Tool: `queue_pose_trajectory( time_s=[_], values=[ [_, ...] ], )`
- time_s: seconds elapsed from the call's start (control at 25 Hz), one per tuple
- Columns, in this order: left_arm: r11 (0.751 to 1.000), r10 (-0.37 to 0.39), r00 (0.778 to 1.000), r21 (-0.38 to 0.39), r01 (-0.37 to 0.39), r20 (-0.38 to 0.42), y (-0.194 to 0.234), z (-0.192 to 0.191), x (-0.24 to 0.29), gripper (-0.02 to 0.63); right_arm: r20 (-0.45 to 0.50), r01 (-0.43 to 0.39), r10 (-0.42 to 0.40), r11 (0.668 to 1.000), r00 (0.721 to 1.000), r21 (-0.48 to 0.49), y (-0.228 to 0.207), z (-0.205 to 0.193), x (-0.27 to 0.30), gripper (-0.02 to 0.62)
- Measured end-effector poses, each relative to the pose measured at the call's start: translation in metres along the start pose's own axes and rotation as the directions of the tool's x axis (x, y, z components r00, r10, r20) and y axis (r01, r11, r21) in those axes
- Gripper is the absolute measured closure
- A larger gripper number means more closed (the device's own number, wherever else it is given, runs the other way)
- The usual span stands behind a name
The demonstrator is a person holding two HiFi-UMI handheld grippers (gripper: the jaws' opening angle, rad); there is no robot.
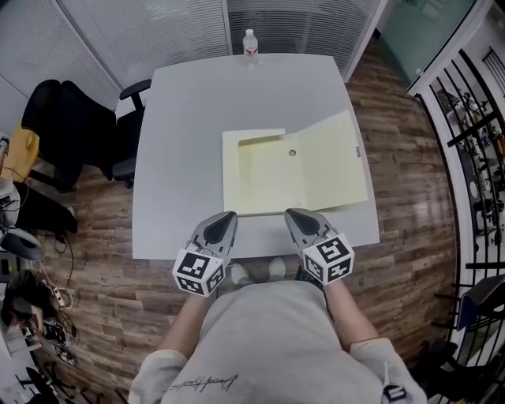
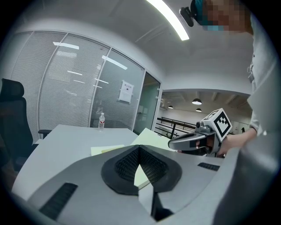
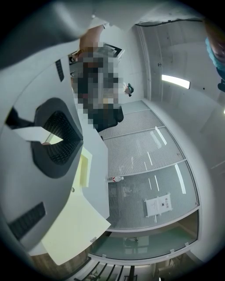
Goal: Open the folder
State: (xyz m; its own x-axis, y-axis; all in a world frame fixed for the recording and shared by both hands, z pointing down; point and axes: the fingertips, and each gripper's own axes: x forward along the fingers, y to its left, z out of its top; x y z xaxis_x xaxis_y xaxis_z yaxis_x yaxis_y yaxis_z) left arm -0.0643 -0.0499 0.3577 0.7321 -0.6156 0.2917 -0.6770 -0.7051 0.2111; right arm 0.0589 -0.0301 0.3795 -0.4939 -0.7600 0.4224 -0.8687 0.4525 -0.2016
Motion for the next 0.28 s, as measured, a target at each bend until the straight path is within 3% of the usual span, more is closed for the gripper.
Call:
queue_pose_trajectory(
  time_s=[0.28],
  values=[
    [1.0,-0.001,1.0,-0.003,0.001,0.002,0.0005,0.0029,-0.0019,0.598,0.002,0.01,-0.01,1.0,1.0,-0.009,-0.004,0.0049,-0.0039,0.572]
  ],
)
